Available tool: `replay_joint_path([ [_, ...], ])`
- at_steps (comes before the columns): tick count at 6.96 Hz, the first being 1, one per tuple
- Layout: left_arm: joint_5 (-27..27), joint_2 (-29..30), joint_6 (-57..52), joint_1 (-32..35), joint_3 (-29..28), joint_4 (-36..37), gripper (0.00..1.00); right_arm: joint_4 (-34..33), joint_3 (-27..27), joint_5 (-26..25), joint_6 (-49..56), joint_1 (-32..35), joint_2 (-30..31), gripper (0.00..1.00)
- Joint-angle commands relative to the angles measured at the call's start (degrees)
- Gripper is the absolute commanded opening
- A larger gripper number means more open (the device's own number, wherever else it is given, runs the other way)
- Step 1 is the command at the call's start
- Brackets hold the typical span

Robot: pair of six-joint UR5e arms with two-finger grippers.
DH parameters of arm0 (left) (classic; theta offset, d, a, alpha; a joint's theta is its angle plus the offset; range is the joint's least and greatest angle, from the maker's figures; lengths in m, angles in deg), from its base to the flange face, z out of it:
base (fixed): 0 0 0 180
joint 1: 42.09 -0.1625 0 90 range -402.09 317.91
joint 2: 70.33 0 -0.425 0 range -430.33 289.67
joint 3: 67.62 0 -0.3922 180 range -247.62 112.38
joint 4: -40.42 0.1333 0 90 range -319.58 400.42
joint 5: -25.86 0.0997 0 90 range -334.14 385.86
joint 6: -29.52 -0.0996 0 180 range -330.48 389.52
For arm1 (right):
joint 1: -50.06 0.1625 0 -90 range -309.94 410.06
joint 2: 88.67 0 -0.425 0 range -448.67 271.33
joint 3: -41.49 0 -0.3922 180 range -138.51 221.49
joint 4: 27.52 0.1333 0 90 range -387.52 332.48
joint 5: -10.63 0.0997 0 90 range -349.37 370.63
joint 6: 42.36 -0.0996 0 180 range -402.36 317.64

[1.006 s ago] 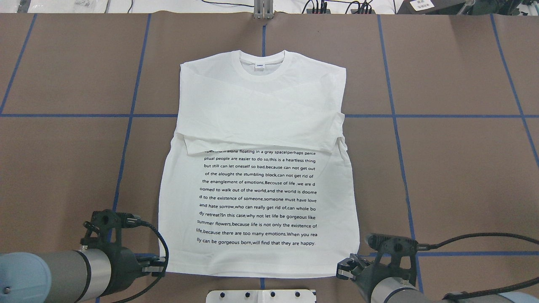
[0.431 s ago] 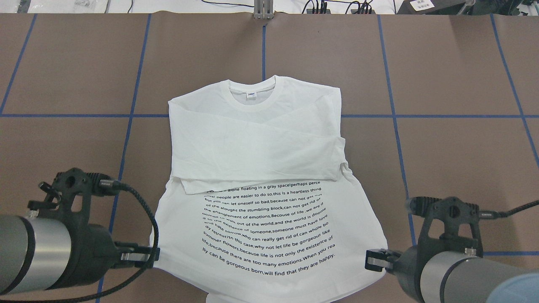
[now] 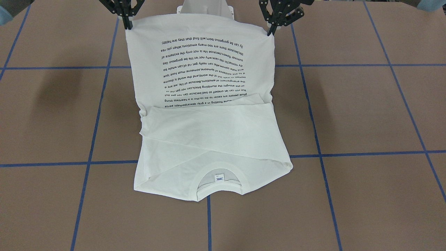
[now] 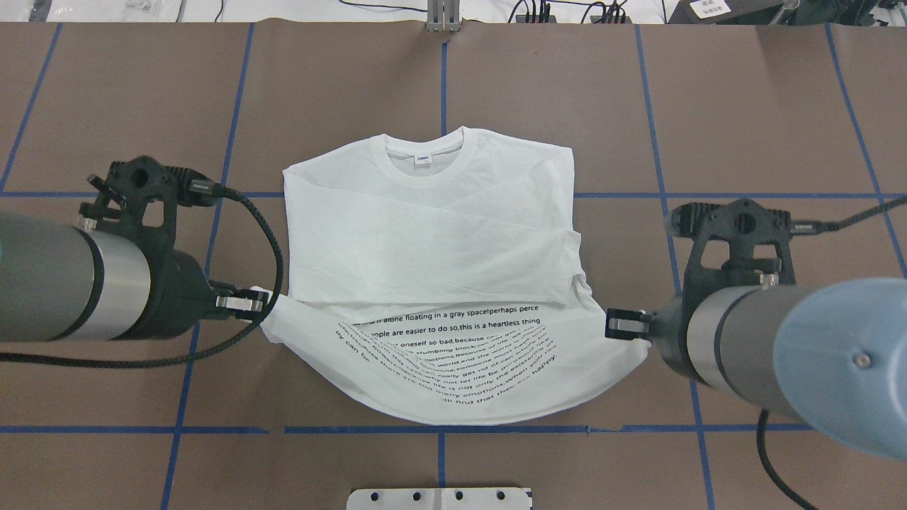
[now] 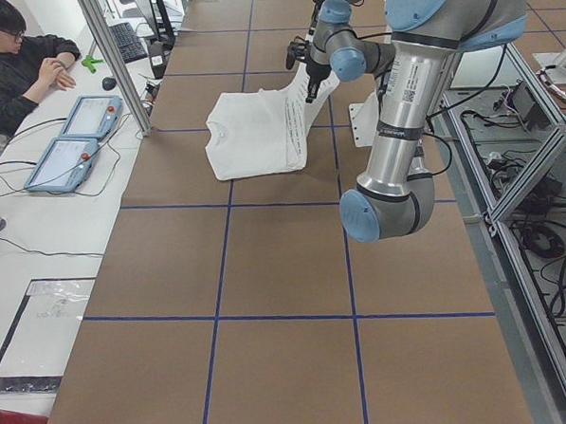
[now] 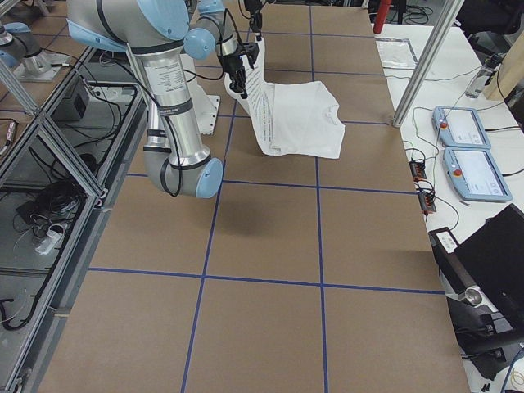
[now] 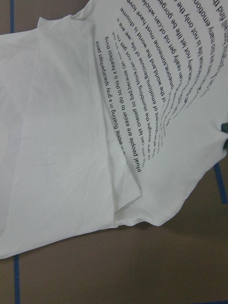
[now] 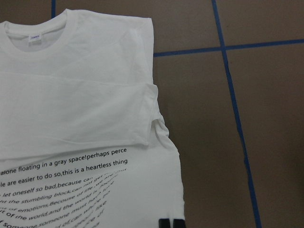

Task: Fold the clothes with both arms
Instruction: 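Lift the hem with both grippers and fold it toward the collar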

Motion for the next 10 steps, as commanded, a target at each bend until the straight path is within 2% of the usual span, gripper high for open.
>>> replay_joint_path([
  [1, 0.11, 4.07, -4.86, 7.40, -6.90, -0.18, 0.00, 9.49, 13.74, 3.82, 8.44, 12.54, -3.89, 0.00],
  [2, 0.11, 4.79, -7.66, 10.03, -10.24, -0.53, 0.00, 15.90, 20.41, 5.66, 11.44, 16.16, -4.07, 0.00],
  [3, 0.20, 5.49, -9.00, 11.10, -15.41, -4.45, 0.00, 22.58, 27.96, 5.68, 12.68, 17.85, -4.94, 0.00],
  [4, 2.46, 5.50, -9.01, 11.46, -22.77, -13.27, 0.00, 27.17, 34.39, 5.76, 13.91, 20.12, -6.95, 0.00],
  [5, 3.01, 5.67, -9.01, 12.16, -29.80, -20.41, 0.00, 27.57, 38.89, 5.68, 16.10, 21.19, -9.15, 0.00],
  [6, 3.71, 6.89, -9.01, 12.61, -35.44, -24.57, 0.00, 29.83, 43.81, 5.59, 16.38, 21.46, -10.91, 0.00],
  [7, 6.50, 8.39, -9.01, 12.52, -40.98, -27.14, 0.00, 35.86, 51.43, 5.50, 16.74, 21.38, -12.06, 0.00],
  [8, 7.14, 9.01, -9.01, 12.52, -44.95, -30.21, 0.00, 40.70, 56.38, 5.41, 16.83, 21.20, -12.50, 0.00],
  [10, 7.93, 9.19, -8.83, 12.00, -52.60, -37.32, 0.00, 41.72, 58.62, 5.07, 16.74, 19.46, -12.42, 0.00],
])
